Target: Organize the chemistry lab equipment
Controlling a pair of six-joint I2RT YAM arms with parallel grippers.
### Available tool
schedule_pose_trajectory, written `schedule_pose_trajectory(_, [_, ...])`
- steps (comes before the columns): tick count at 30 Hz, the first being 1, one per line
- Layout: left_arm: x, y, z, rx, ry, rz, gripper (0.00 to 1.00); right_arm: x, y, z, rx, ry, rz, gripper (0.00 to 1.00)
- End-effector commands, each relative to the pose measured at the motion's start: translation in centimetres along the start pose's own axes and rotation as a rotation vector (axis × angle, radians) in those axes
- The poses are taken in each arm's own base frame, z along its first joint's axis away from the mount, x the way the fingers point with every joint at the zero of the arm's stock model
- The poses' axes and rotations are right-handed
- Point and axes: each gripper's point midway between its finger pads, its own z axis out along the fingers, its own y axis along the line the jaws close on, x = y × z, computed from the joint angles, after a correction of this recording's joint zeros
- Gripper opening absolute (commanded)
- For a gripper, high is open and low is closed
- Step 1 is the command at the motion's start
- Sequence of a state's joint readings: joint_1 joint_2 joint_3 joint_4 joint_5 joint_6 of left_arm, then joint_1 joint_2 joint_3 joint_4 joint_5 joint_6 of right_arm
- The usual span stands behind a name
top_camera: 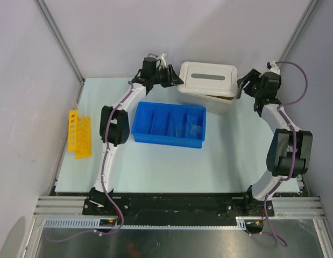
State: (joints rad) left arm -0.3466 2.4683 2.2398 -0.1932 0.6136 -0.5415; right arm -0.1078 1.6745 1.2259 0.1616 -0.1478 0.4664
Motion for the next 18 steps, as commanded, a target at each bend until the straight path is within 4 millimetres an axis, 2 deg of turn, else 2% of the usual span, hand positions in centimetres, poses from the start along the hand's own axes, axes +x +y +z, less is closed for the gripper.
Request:
schedule_pose_trajectory(1, [-0.1,-3.3,-0.8,0.046,0.012,0.052,0.46,-0.2,2.1,1.6,-0.070,0.024,-0.080,0.65])
schedule_pose_trajectory(5, [0.2,-3.3,-0.8,0.047,0.019,0.055,0.46,0.7,1.6,2.6,-0.028,0.042,-0.120,0.65])
schedule_pose_trajectory(11, [0.3,-3.8,-0.7,0.048,0.019,0.068,0.46,2.1,2.0,3.5,-0.038,0.087,-0.151,0.65])
schedule_pose_trajectory(18, [0.2,-4.3,-0.8,0.049,0.013,0.077,0.47,3.7,0.9,3.0,0.067,0.139,-0.218,0.59])
